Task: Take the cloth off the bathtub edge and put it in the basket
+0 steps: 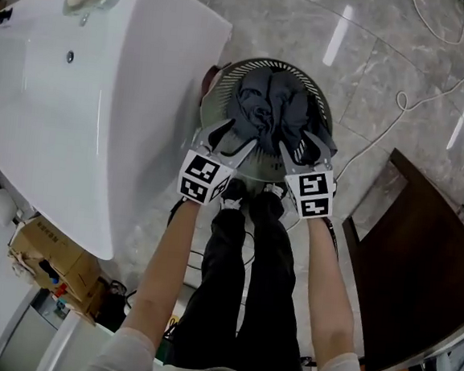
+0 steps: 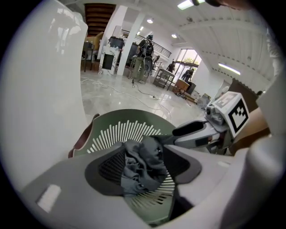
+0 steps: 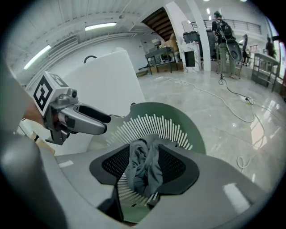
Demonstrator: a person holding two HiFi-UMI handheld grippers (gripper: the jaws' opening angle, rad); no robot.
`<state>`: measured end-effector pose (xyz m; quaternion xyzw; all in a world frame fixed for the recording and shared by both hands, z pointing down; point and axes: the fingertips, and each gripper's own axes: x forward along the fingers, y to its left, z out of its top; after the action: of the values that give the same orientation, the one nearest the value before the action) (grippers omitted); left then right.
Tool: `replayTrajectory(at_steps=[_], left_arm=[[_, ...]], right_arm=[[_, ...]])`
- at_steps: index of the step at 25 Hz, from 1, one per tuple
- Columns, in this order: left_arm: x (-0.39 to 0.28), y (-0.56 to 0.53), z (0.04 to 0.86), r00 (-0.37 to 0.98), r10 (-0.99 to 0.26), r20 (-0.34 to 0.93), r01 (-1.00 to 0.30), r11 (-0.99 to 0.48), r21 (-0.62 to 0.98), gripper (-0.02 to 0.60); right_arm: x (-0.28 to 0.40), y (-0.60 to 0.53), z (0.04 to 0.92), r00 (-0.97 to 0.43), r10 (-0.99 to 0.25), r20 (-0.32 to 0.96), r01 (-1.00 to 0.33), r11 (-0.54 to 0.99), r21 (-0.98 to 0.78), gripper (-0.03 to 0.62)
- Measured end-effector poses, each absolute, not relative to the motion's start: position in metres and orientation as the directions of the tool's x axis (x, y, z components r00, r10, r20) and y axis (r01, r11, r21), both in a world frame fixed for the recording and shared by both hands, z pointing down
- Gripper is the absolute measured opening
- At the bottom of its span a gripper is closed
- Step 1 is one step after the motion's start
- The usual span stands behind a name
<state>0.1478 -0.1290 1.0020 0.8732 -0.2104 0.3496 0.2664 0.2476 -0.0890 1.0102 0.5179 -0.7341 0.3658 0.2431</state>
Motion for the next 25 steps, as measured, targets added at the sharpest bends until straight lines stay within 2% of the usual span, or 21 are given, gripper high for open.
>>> replayTrajectory(at_steps=[5, 15, 22, 25], left_arm=[[0.142, -0.129, 0.967, 0.68, -0.196, 0.707, -0.554, -0.768, 0.32, 0.291], [0.125, -0.095, 0.875, 0.726, -0.146, 0.672, -0.48, -0.807, 0.344, 0.296], [0.079, -0.063, 0.805, 0.725, -0.114, 0.679, -0.448, -0.827, 0.339, 0.296], [0.081, -0.037, 0.774, 0.739, -0.087, 0.668, -0.429, -0.825, 0.367, 0.296]], right_arm=[[0.239, -0.074, 0.977, -0.338, -0.575, 0.745, -0.941, 0.191, -0.28, 0.189], [0.209, -0.031, 0.879, -0.279, -0.608, 0.743, -0.958, 0.123, -0.258, 0.189], [0.174, 0.004, 0.795, -0.239, -0.665, 0.707, -0.947, -0.001, -0.321, 0.189], [0.177, 0.029, 0.758, -0.204, -0.675, 0.71, -0.946, -0.051, -0.32, 0.187]])
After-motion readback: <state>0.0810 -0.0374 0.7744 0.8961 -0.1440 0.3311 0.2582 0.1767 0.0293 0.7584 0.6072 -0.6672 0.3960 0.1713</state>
